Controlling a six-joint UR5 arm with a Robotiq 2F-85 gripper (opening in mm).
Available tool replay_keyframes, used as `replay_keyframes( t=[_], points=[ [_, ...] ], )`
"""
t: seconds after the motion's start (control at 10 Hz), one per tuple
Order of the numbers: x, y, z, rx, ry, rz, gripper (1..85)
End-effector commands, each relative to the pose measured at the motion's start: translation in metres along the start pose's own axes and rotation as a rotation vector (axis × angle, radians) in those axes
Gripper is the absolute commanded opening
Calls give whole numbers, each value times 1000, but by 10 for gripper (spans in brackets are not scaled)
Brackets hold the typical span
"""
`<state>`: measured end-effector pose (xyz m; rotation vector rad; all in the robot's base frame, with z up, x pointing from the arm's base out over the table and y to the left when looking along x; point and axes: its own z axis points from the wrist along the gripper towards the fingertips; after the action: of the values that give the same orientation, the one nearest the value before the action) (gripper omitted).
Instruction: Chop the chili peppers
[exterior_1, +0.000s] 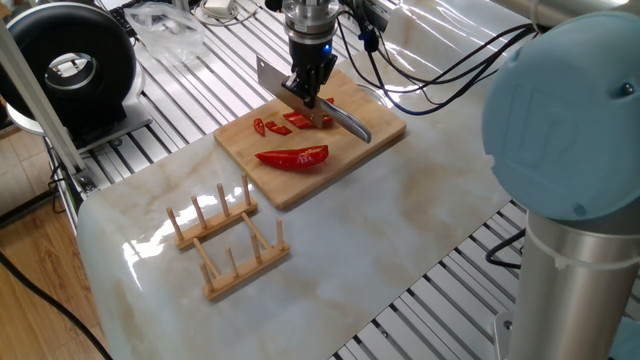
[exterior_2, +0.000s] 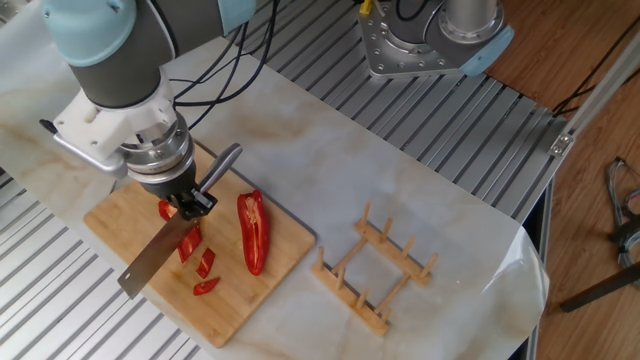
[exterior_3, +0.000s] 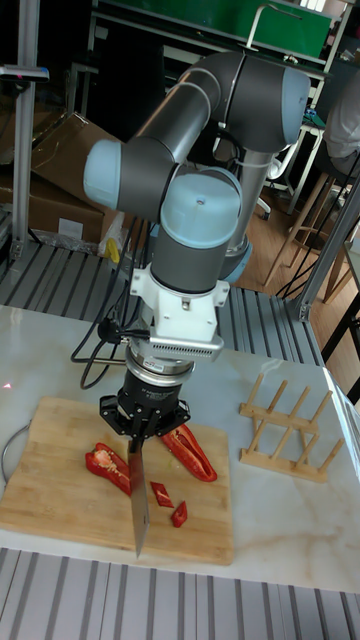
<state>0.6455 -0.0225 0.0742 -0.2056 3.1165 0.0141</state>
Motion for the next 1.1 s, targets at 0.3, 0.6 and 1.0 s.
replay_keyframes(
  t=[0.3,0.6,1.0],
  points=[
    [-2,6,-1,-33,-7,15,13],
    [1,3,-5,-29,-5,12,13],
    [1,1,-6,-19,-5,21,13]
  ],
)
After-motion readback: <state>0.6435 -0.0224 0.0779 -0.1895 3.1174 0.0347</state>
